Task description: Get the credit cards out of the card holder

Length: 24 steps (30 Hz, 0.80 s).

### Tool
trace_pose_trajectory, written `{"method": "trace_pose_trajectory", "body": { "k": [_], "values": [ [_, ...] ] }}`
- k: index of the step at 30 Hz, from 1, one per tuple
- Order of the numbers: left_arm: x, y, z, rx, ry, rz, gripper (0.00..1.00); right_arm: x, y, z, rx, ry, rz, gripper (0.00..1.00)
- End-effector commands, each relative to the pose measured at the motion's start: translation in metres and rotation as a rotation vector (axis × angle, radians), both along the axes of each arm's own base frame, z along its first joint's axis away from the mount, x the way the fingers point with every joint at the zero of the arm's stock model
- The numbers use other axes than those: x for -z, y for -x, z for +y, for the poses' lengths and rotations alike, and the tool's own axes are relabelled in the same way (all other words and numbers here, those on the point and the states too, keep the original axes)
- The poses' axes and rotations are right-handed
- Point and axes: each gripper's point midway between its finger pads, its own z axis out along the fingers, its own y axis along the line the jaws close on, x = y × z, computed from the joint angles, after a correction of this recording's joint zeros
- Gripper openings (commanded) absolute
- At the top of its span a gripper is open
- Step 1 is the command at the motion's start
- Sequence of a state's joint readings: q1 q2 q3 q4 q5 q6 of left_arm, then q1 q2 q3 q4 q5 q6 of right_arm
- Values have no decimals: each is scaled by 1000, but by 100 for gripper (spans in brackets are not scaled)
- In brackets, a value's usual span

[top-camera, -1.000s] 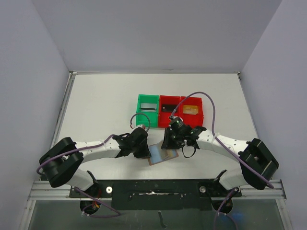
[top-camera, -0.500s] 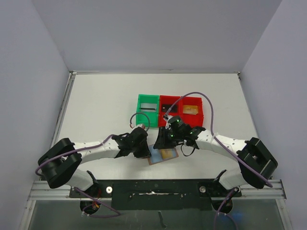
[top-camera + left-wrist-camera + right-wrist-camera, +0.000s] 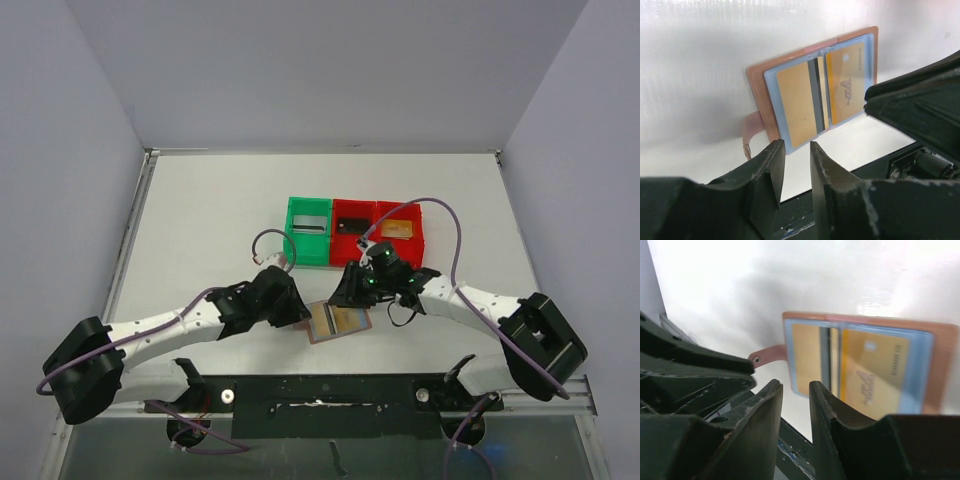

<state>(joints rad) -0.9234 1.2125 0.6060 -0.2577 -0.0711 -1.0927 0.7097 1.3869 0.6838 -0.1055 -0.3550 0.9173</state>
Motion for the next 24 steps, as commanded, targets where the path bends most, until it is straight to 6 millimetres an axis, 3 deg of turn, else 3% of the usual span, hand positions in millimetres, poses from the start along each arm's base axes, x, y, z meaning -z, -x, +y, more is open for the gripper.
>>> {"method": "trace_pose_trajectory", "body": {
  "k": [1,6,11,12,24],
  "values": [
    [-27,-11,-14,5,80,-67,29,-9,-16,-19,122,-24,-39,29],
    [-32,-12,-37,74,149,-68,33,-7,-15,-30,147,-11,-37,29],
    [-9,-7,-43,112,111,-12,33,-1,-12,-30,142,4,-19,29],
    [-12,-9,-47,118,112,-12,33,0,-11,-29,140,5,-18,29],
    [20,-7,-34,110,-2,43,21,11,-2,-5,21,102,-7,29]
  ]
}}
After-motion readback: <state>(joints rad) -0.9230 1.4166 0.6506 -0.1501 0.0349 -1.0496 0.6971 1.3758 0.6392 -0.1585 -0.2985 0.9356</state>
